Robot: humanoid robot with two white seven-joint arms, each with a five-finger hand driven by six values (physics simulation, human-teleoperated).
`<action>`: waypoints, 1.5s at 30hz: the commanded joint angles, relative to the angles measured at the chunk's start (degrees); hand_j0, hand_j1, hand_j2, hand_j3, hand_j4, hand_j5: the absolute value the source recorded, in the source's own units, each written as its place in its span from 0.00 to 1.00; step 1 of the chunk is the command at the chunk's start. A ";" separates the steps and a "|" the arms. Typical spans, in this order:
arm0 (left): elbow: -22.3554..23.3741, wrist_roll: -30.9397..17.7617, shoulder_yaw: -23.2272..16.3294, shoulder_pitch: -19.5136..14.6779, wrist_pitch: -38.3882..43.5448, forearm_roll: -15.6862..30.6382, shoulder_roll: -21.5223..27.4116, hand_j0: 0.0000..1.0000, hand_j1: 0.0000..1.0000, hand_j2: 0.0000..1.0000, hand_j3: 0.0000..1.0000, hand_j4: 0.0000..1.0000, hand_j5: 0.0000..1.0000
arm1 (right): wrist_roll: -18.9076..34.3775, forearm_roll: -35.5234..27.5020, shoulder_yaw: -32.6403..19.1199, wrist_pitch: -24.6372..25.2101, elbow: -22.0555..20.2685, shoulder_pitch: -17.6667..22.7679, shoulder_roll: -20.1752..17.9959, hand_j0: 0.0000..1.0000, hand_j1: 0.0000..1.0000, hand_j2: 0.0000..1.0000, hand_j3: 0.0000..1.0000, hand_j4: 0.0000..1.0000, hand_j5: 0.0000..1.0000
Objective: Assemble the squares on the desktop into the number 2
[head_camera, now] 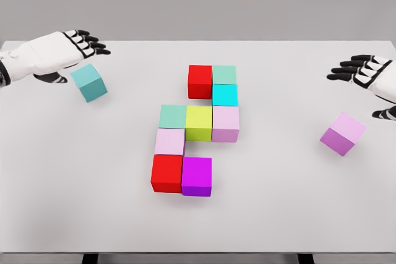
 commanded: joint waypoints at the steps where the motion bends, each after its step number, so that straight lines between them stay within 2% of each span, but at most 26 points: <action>1: 1.61 -0.26 -1.34 0.00 0.05 -0.82 -1.27 1.00 1.00 1.00 1.00 1.00 1.00 | 0.64 -0.43 0.14 0.12 -0.08 0.09 -3.65 1.00 1.00 1.00 1.00 1.00 1.00; 4: 3.19 -0.26 -3.54 -1.76 0.05 -0.82 -1.36 1.00 1.00 1.00 1.00 1.00 1.00 | 6.00 -0.35 0.23 0.12 -0.08 0.70 -3.74 0.99 0.99 0.99 0.99 0.99 0.99; 7: 4.95 -0.35 -4.15 -2.37 0.05 -1.26 -2.59 1.00 1.00 1.00 1.00 1.00 1.00 | 7.15 0.01 0.49 0.12 -0.08 0.97 -3.82 0.99 0.99 0.99 0.99 0.99 0.99; 10: 7.94 -0.35 -7.58 -5.89 0.05 -2.75 -4.00 1.00 1.00 1.00 1.00 1.00 1.00 | 8.99 1.94 0.75 0.12 0.01 0.97 -3.65 0.99 0.99 0.99 0.99 0.99 0.99; 12: 9.17 -1.05 -7.67 -6.42 0.05 -2.93 -4.61 1.00 1.00 1.00 1.00 1.00 1.00 | 9.08 2.20 3.13 0.12 0.01 0.62 -3.91 0.98 0.98 0.98 0.98 0.98 0.98; 18: 10.84 -1.40 -7.76 -7.38 0.05 -3.89 -4.97 1.00 1.00 1.00 1.00 1.00 1.00 | 9.17 4.57 3.30 0.12 0.01 0.79 -3.30 0.98 0.98 0.98 0.98 0.98 0.98; 23: 11.02 -1.40 -7.76 -7.47 0.05 -3.54 -4.97 1.00 1.00 1.00 1.00 1.00 1.00 | 9.17 9.41 3.66 0.12 0.01 0.18 -0.31 0.94 0.94 0.94 0.94 0.94 0.94; 26: 13.74 -1.32 -7.50 -7.65 0.05 -3.10 -4.97 1.00 1.00 1.00 1.00 1.00 1.00 | 9.17 11.52 3.74 0.12 0.01 0.00 2.24 0.94 0.94 0.94 0.94 0.94 0.94; 28: 14.53 -1.32 -7.41 -7.65 0.05 -3.02 -4.97 1.00 1.00 1.00 1.00 1.00 1.00 | 9.17 11.78 3.74 0.12 0.10 -0.09 2.33 0.95 0.95 0.95 0.95 0.95 0.95; 31: 16.73 -1.32 -7.67 -7.56 0.05 1.38 -4.97 1.00 1.00 1.00 1.00 1.00 1.00 | 9.17 12.22 3.74 0.12 0.10 -0.35 1.80 0.95 0.95 0.95 0.95 0.95 0.95; 34: 17.17 -1.14 -7.93 -7.65 0.05 2.08 -5.05 1.00 1.00 1.00 1.00 1.00 1.00 | 9.17 13.72 3.92 0.12 0.27 -0.97 2.33 0.94 0.94 0.94 0.94 0.94 0.94; 35: 17.78 -1.14 -8.02 -7.65 0.05 3.92 -5.31 1.00 1.00 1.00 1.00 1.00 1.00 | 9.26 13.89 3.92 0.12 0.36 -0.97 2.85 0.95 0.95 0.95 0.95 0.95 0.95; 39: 23.05 -1.14 -9.16 -7.91 0.05 7.79 -7.07 1.00 1.00 1.00 1.00 1.00 1.00 | 9.17 14.33 4.45 0.12 0.53 -1.14 3.21 0.95 0.95 0.95 0.95 0.95 0.95; 40: 24.90 -1.14 -9.16 -8.09 0.05 9.11 -7.69 1.00 1.00 1.00 1.00 1.00 1.00 | 9.17 14.33 6.37 0.12 0.54 -2.02 3.12 0.95 0.95 0.95 0.95 0.95 0.95; 41: 26.13 -1.23 -9.25 -8.26 0.05 9.64 -8.30 1.00 1.00 1.00 1.00 1.00 1.00 | 9.08 14.33 10.24 0.12 0.97 -5.09 2.94 0.95 0.95 0.95 0.95 0.95 0.95; 42: 26.40 -1.23 -9.34 -8.35 0.05 9.64 -8.65 1.00 1.00 1.00 1.00 1.00 1.00 | 9.08 14.24 12.26 0.12 1.59 -6.50 2.77 0.95 0.95 0.95 0.95 0.95 0.95; 45: 26.40 -1.40 -10.74 -8.79 0.05 9.29 -8.92 1.00 1.00 1.00 1.00 1.00 1.00 | 9.17 14.24 12.97 0.12 1.94 -7.29 1.98 0.95 0.95 0.95 0.95 0.95 0.95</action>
